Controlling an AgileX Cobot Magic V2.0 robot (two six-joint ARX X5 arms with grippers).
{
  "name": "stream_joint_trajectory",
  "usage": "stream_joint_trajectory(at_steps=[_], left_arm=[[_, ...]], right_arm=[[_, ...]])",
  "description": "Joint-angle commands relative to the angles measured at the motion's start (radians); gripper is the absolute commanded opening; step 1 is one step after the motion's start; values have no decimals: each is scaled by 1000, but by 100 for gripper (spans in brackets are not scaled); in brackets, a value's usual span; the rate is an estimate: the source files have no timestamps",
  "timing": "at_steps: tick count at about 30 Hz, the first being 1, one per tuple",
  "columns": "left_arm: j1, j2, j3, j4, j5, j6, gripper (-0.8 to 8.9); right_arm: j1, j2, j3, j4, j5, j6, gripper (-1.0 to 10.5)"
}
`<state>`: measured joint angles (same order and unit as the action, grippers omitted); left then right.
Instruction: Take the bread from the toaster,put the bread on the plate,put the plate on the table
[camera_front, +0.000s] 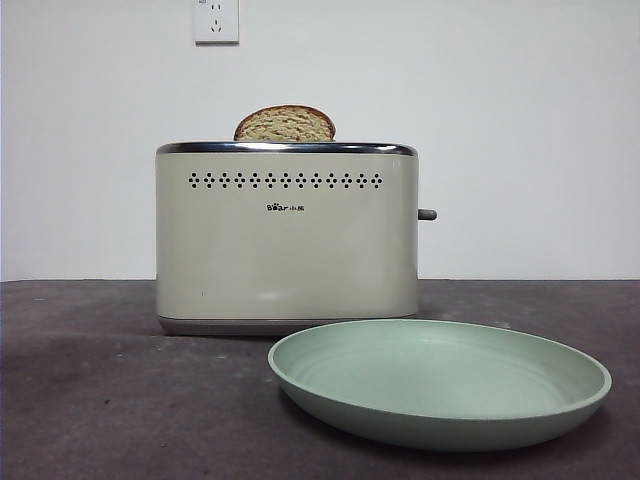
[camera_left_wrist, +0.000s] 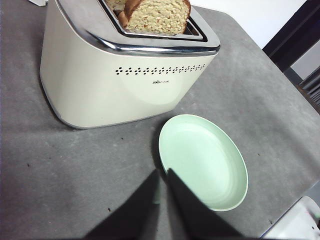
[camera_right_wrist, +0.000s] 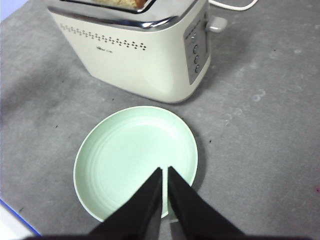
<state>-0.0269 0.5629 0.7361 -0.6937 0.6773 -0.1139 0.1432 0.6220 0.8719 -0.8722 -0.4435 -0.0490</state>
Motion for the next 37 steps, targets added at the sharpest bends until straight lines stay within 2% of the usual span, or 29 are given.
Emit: stream_joint_trajectory(at_steps=[1,4,6,13,18,21,32,37], left_arm=[[-2,4,24,6,3,16,211],[-3,5,24,9,3,16,388],[-3,5,24,10,3,17,432],[-13,30,36,62,3,24,432],[-55,111,96,179,2,34,431],[-87,196,155,226,-3,37,430],[-203,594,453,264,-27,185,430],[-238,768,597,265,-27,213,430]], right_arm=[[3,4,19,3,6,-10,98],[3,4,19,2,69,7,333],[3,5,19,-4,115,24,405],[5,25,19,-5,129,23,405],[5,38,19,-6,128,24,405],[5,44,19,-10,128,24,405],[5,43,19,-12,128,24,405],[5,43,19,-13,128,30,405]])
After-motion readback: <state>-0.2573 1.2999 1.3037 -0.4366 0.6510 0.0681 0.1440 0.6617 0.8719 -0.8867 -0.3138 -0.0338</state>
